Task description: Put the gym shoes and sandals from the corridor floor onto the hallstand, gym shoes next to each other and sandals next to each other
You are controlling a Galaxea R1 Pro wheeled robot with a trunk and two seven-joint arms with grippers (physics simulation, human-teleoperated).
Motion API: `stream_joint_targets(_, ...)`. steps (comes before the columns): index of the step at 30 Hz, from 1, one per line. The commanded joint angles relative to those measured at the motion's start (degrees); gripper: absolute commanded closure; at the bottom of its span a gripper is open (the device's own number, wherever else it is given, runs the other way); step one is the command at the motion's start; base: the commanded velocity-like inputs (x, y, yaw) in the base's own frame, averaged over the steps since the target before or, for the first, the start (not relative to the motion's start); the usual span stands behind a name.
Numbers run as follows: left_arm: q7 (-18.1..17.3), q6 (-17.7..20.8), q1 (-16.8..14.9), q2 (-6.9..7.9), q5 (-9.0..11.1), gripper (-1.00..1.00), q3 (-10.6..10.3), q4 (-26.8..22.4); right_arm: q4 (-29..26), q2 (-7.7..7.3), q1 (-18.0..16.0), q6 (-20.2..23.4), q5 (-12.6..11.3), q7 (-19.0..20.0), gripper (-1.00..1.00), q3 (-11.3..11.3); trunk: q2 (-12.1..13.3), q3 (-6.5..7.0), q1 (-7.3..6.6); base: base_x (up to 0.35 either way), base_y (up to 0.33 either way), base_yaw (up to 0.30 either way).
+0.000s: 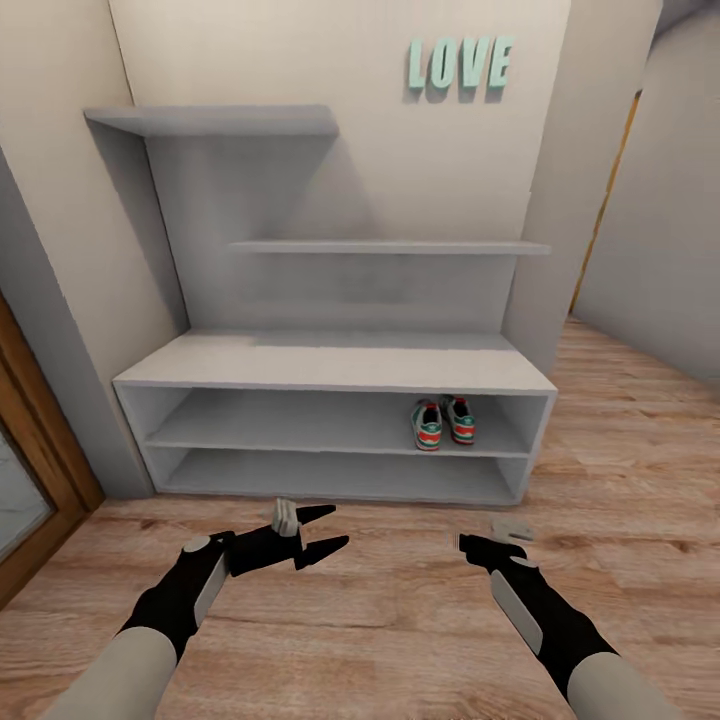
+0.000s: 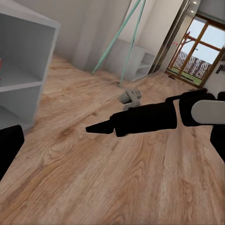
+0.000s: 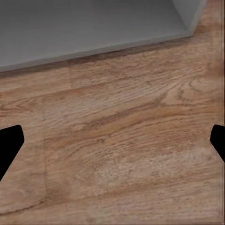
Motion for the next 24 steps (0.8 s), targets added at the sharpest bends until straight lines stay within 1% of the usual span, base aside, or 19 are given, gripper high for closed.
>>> stream_joint_targets(1,-0.2,0.0,0.0,0.0,0.1,-1.0,0.0,0.0,-0.1,-0.11,0.0,0.2,-0.4,-0.5,-1.0,0.4,0.0,-0.04,-0.01,0.0,0.0,-0.259)
stream_joint_targets(24,-0.1,0.0,0.0,-0.05,0.1,-1.0,0.0,0.0,-0.2,-0.35,0.0,0.7,-0.4,-0.5,-1.0,0.2,0.0,0.37,-0.01,0.0,0.0,-0.28)
